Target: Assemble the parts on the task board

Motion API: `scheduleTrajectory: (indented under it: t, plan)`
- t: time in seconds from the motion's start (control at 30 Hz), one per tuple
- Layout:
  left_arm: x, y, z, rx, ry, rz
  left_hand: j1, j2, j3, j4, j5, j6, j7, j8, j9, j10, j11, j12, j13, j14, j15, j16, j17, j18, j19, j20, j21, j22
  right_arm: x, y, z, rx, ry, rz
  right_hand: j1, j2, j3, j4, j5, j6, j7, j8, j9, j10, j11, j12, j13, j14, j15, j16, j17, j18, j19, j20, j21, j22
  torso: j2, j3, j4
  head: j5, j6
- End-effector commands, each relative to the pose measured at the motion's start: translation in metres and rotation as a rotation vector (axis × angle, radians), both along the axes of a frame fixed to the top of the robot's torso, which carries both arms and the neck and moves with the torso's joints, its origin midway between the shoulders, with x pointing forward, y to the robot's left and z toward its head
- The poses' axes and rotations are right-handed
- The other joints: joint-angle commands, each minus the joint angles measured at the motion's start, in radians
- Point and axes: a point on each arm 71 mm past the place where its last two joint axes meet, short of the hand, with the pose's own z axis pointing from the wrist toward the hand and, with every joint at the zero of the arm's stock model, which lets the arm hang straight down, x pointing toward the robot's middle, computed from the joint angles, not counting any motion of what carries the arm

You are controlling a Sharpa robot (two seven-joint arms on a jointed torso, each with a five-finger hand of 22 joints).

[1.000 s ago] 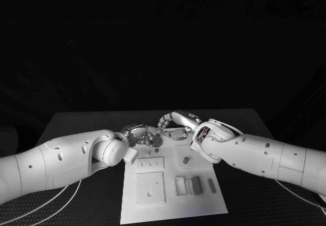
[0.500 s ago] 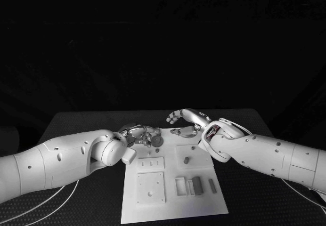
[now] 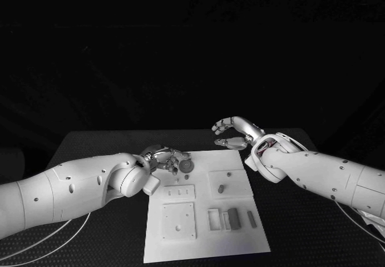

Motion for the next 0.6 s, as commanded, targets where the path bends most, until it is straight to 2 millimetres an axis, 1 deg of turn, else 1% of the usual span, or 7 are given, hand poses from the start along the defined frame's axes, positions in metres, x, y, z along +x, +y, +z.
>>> scheduleTrajectory:
  t: [0.03,0.2,0.3,0.43,0.6]
  plan:
    - [-0.001,0.001,0.001,0.079,-0.054,-0.017,-0.021,0.014,0.008,0.009,0.005,0.067,0.024,0.012,-0.002,-0.007,-0.002,-0.004,-0.001,-0.006,0.000,0.005,-0.003,-0.014,-0.005,0.000,-0.004,0.018,0.006,-0.008,0.005,0.048,0.016,-0.014,0.011,-0.001,-0.004,-0.002,-0.001,-0.004,0.021,0.004,0.000,-0.007,0.002,-0.003,-0.001,-0.009,0.000,-0.002,-0.001,-0.020,-0.006,-0.002,0.003,0.028,0.001,0.0002,0.0003,0.001,-0.003]
    - [-0.005,0.002,-0.002,0.122,-0.071,-0.044,-0.050,0.027,0.014,0.006,0.008,0.073,0.022,0.015,-0.004,-0.007,-0.004,-0.004,-0.002,-0.006,0.000,0.007,-0.006,-0.014,-0.006,0.000,-0.004,0.019,0.015,-0.021,0.013,0.067,0.020,-0.046,0.012,0.000,-0.004,-0.002,-0.001,-0.004,0.022,0.005,0.000,-0.007,0.002,-0.003,-0.002,-0.010,0.000,-0.003,-0.001,-0.021,-0.008,-0.002,0.004,0.028,0.000,0.0000,0.0011,0.001,-0.008]
    - [-0.007,0.002,-0.003,0.146,-0.081,-0.061,-0.057,0.029,0.018,0.000,0.008,0.074,0.021,0.016,-0.005,-0.006,-0.004,-0.004,-0.002,-0.006,-0.001,0.008,-0.008,-0.014,-0.006,-0.001,-0.003,0.019,0.019,-0.026,0.016,0.065,0.016,-0.057,0.014,0.000,-0.004,-0.003,-0.001,-0.005,0.022,0.005,0.000,-0.007,0.002,-0.003,-0.003,-0.010,0.000,-0.003,-0.001,-0.022,-0.009,-0.002,0.004,0.028,0.000,-0.0005,0.0011,0.001,-0.010]
    - [-0.009,0.003,-0.003,0.183,-0.099,-0.085,-0.058,0.028,0.026,-0.009,0.008,0.076,0.020,0.017,-0.006,-0.005,-0.005,-0.004,-0.002,-0.006,-0.001,0.009,-0.009,-0.014,-0.005,-0.003,-0.002,0.019,0.022,-0.031,0.019,0.078,0.022,-0.069,0.014,0.001,-0.004,-0.002,-0.001,-0.005,0.022,0.005,0.000,-0.007,0.002,-0.003,-0.003,-0.011,0.001,-0.003,-0.001,-0.023,-0.010,-0.002,0.004,0.028,0.000,-0.0007,0.0013,0.000,-0.016]
    - [-0.011,0.007,-0.004,0.274,-0.131,-0.107,-0.050,0.019,0.041,-0.015,0.011,0.079,0.018,0.020,-0.007,-0.003,-0.006,-0.003,-0.002,-0.004,-0.002,0.012,-0.012,-0.014,-0.004,-0.004,0.000,0.020,0.024,-0.034,0.019,0.081,0.030,-0.072,0.011,0.002,-0.006,-0.001,-0.001,-0.006,0.023,0.006,-0.001,-0.007,0.002,-0.003,-0.004,-0.011,0.001,-0.003,-0.002,-0.024,-0.011,-0.002,0.005,0.028,-0.001,-0.0007,0.0020,0.002,-0.024]
